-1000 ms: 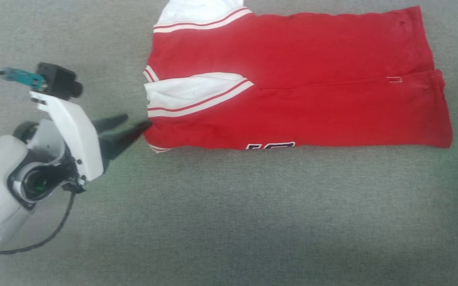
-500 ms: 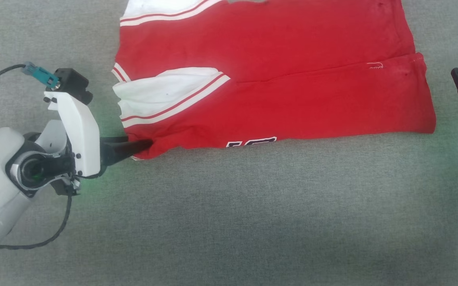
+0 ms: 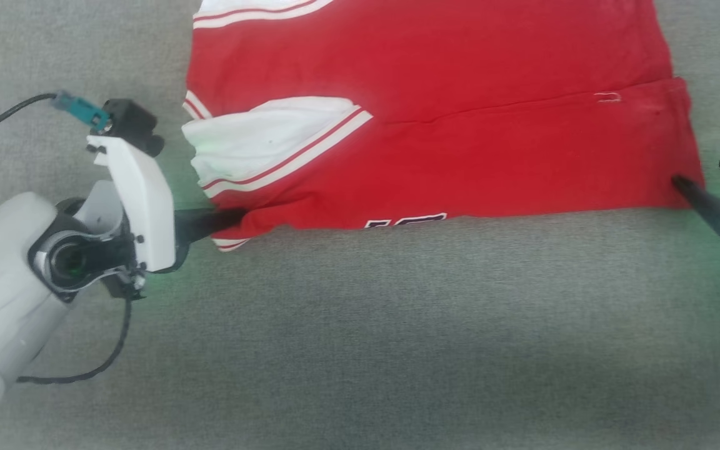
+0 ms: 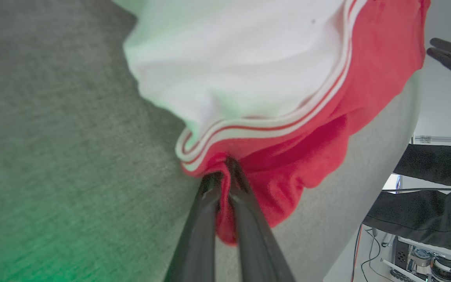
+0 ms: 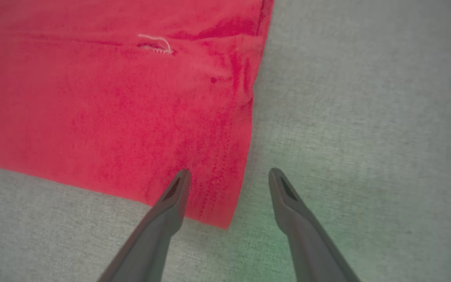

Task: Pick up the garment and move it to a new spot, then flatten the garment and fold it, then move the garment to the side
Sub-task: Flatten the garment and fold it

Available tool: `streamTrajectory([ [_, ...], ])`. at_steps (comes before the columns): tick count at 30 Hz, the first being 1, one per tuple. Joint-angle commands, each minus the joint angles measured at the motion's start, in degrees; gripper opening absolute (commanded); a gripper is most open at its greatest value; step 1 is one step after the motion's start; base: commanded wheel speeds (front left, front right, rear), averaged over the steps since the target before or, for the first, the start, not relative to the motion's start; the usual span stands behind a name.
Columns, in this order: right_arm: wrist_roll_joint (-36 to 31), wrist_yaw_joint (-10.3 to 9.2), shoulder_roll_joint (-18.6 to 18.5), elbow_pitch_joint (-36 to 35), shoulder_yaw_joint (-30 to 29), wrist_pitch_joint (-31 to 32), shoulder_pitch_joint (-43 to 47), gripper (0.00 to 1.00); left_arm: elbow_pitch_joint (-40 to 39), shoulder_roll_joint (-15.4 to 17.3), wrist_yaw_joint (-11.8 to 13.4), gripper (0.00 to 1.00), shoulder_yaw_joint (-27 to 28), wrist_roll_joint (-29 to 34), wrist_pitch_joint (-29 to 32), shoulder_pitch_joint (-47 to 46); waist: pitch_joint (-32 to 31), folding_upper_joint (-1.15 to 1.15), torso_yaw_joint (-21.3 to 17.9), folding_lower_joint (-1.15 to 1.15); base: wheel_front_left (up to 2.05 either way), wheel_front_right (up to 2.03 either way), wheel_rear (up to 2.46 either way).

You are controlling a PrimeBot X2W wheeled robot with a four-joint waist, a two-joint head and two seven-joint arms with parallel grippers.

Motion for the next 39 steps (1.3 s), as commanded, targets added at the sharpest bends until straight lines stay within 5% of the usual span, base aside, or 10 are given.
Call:
streamTrajectory([
  [1,0.6,0.01,-0.7,0.8,1.5,2.5,-1.2,1.00,0.0,-2.3,0.0,0.00,-1.7,0.8,-0.1,1.1,0.7,0.00,0.8,0.00,0.00,0.00,0.00],
  [5,0.6,0.01,-1.4,3.3,4.4,7.4,-1.8,1.00,-0.2,-3.2,-0.1,0.00,-1.6,1.4,-0.8,0.7,1.3,0.00,1.8,0.00,0.00,0.00,0.00],
  [8,1.2,0.02,-1.2,3.9,5.8,8.8,-1.6,0.15,0.0,-3.5,-0.2,0.00,-1.4,1.8,-1.8,0.6,1.4,0.00,2.3,0.00,0.00,0.00,0.00],
  [9,1.5,0.02,-1.1,4.2,5.6,8.7,-1.6,0.00,0.1,-3.7,-0.2,0.00,-1.2,1.9,-2.3,0.7,1.3,0.00,2.4,0.00,0.00,0.00,0.00],
  [19,2.4,-0.02,-2.1,3.2,1.4,4.7,1.3,0.00,-4.7,-0.6,-0.4,0.00,0.6,1.5,-7.0,3.8,-3.2,0.00,3.2,0.00,0.00,0.00,0.00],
  [31,4.6,-0.01,-6.2,-7.0,-3.0,6.2,17.2,0.00,-19.8,10.1,-0.4,0.00,0.6,0.1,-14.4,17.8,-7.2,0.00,3.3,0.00,0.00,0.00,0.00],
  [37,4.1,-0.01,-4.7,-10.6,-7.0,4.1,22.7,0.00,-22.6,11.3,0.6,0.00,0.5,0.4,-18.1,21.6,-7.7,0.00,3.1,0.00,0.00,0.00,0.00],
  [38,3.6,-0.01,-4.3,-11.1,-7.4,3.5,22.9,0.11,-22.7,11.2,0.6,0.00,0.5,0.5,-18.2,21.8,-7.8,0.00,3.0,0.00,0.00,0.00,0.00],
  [39,3.3,-0.01,-3.7,-11.2,-7.9,3.0,23.2,0.48,-22.7,11.2,0.8,0.02,0.5,0.7,-18.5,21.9,-7.8,0.00,2.9,0.00,0.00,0.00,0.00],
])
